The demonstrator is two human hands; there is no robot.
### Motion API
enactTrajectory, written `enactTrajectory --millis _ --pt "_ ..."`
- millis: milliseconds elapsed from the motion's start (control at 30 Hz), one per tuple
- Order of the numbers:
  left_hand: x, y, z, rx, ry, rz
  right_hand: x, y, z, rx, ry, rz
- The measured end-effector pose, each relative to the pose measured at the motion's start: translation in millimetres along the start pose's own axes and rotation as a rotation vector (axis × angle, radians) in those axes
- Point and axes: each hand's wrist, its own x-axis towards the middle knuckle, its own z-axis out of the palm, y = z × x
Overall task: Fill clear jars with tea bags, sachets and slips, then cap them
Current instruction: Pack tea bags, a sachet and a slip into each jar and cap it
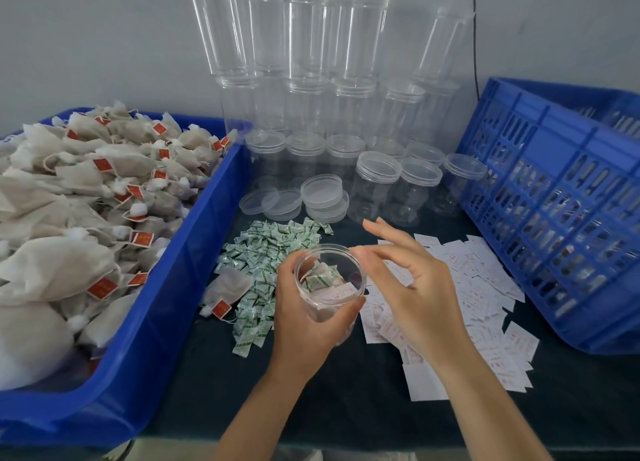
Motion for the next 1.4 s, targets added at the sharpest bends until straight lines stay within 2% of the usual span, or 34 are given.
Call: enactTrajectory --millis 133,267,500,633,767,900,967,1067,1200,1300,1400 --pt "6.0 19.1 9.6 -0.066 -0.025 -0.062 7.2 -8.7 -18.4 -0.205 -0.121 0.045" --pt "18.7 55.5 35.5 -0.109 -0.131 0.048 17.5 -27.7 -50.5 -0.548 -0.156 -0.003" --pt "48.5 131.4 93.4 -0.114 -0.254 0.211 43.0 -79.9 -151.0 -0.698 -0.152 -0.007" --pt "71.3 171.1 132.3 -0.171 -0.385 0.291 58.6 -101.4 -204.0 -0.784 -0.004 -0.068" --pt "94.8 194.9 177.5 -0.154 -0.489 0.317 78.9 -115.6 -263.1 -0.828 0.19 -0.049" --pt "100.8 197.3 225.7 -0.08 -0.574 0.268 108.9 -97.1 -321.1 -0.965 0.504 0.061" --pt "98.9 190.8 248.5 0.039 -0.693 0.242 121.5 -78.2 -336.4 -1.025 0.561 0.17" --pt "96.4 179.2 268.2 0.211 -0.809 0.248 126.9 -43.2 -341.9 -1.077 0.453 0.342" --pt "99.1 166.1 270.8 0.298 -0.795 0.355 122.8 5.9 -340.5 -1.018 0.195 0.545" --pt "99.5 161.6 266.5 0.274 -0.79 0.371 124.9 28.0 -336.0 -0.888 0.074 0.603" --pt "97.2 162.3 264.0 0.266 -0.802 0.365 126.9 33.2 -335.1 -0.867 0.012 0.604"
